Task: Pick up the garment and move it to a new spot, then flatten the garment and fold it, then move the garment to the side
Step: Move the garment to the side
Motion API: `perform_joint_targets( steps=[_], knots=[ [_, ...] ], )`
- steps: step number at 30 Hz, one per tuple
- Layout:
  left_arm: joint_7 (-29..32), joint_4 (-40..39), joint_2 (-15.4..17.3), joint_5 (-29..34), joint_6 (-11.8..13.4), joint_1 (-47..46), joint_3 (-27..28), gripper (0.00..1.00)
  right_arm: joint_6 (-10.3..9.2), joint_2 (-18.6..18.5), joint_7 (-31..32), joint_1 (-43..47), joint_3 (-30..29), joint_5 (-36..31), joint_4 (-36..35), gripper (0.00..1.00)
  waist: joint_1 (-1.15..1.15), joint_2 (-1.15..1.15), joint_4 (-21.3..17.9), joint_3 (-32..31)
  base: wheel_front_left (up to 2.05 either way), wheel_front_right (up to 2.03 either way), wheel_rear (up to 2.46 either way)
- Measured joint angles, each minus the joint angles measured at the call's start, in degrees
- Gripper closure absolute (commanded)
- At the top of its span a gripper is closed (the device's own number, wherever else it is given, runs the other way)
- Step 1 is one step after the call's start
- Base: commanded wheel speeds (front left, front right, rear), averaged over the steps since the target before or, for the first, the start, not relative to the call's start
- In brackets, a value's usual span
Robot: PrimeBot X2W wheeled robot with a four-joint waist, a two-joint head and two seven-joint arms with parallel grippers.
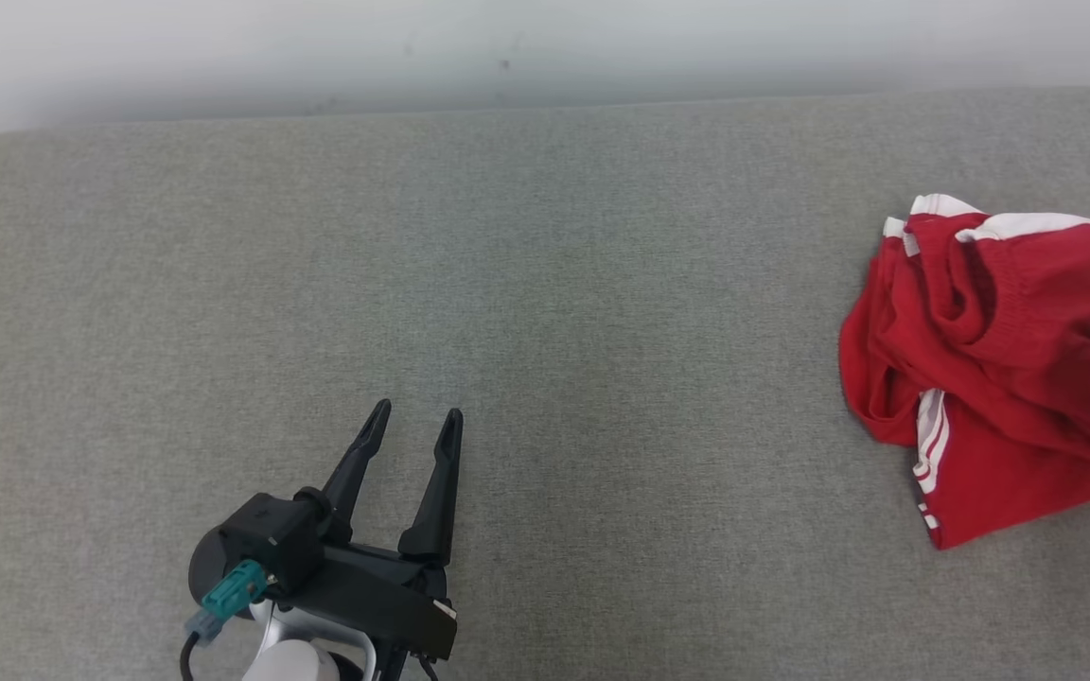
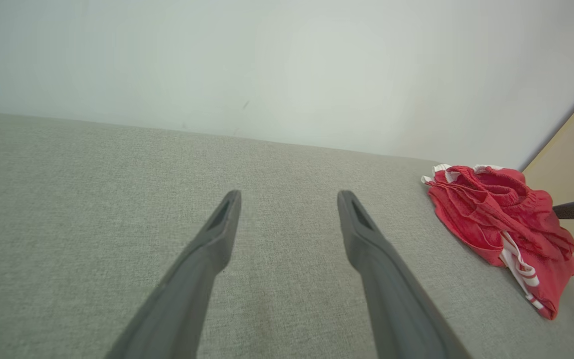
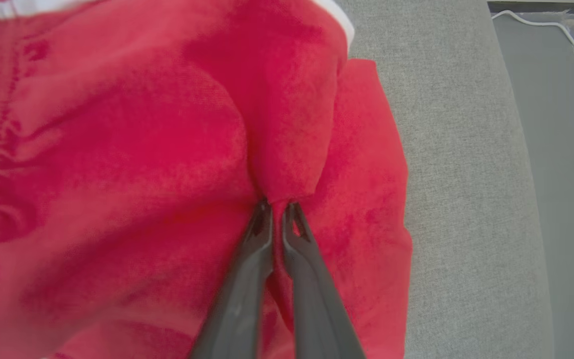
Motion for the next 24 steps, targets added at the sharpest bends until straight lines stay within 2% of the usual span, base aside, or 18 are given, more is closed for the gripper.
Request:
perform_joint_targets(
  steps=[4,5,6,7,10,18,24],
  knots=[
    [0.0,0.4,-0.1,0.0,0.0,0.0,0.0,0.00,-0.49,0.2,1.0,-0.1,1.2,-0.8,1.0,1.00,-0.01,0.00,0.6,-0.1,0.00,0.00,0.00],
    [0.0,0.6,-0.2,0.0,0.0,0.0,0.1,0.00,-0.49,0.2,1.0,-0.2,1.8,-1.4,1.1,0.65,0.00,0.00,0.6,-0.2,0.00,0.00,0.00],
    [0.0,1.0,-0.2,0.0,0.0,0.0,0.3,0.00,-0.57,0.3,1.2,-0.6,2.4,-2.2,1.4,0.11,0.00,0.00,0.6,-0.3,0.00,0.00,0.00],
    [0.0,1.4,-0.2,0.0,0.1,0.0,0.5,0.00,-0.69,0.4,1.7,-1.1,3.0,-2.9,1.8,0.00,0.00,0.00,0.6,-0.5,0.00,0.00,0.00],
    [-0.1,2.3,0.0,-0.2,0.1,0.1,1.3,0.00,-0.60,0.9,1.9,-1.9,3.4,-3.2,2.1,0.00,-0.01,0.00,0.2,-1.3,0.00,0.00,0.00],
    [-0.5,4.1,1.3,-1.1,0.4,1.7,3.1,0.00,1.67,1.9,-1.1,-1.7,3.6,-3.3,-0.7,0.00,-0.01,0.00,-1.1,-4.5,0.00,0.00,0.00],
    [-0.6,4.1,2.2,-1.4,1.1,4.3,4.4,0.00,2.45,2.0,-9.6,4.5,-0.3,0.7,-5.8,0.00,-0.02,-0.01,-2.2,-7.8,0.00,0.00,0.00]
  ],
)
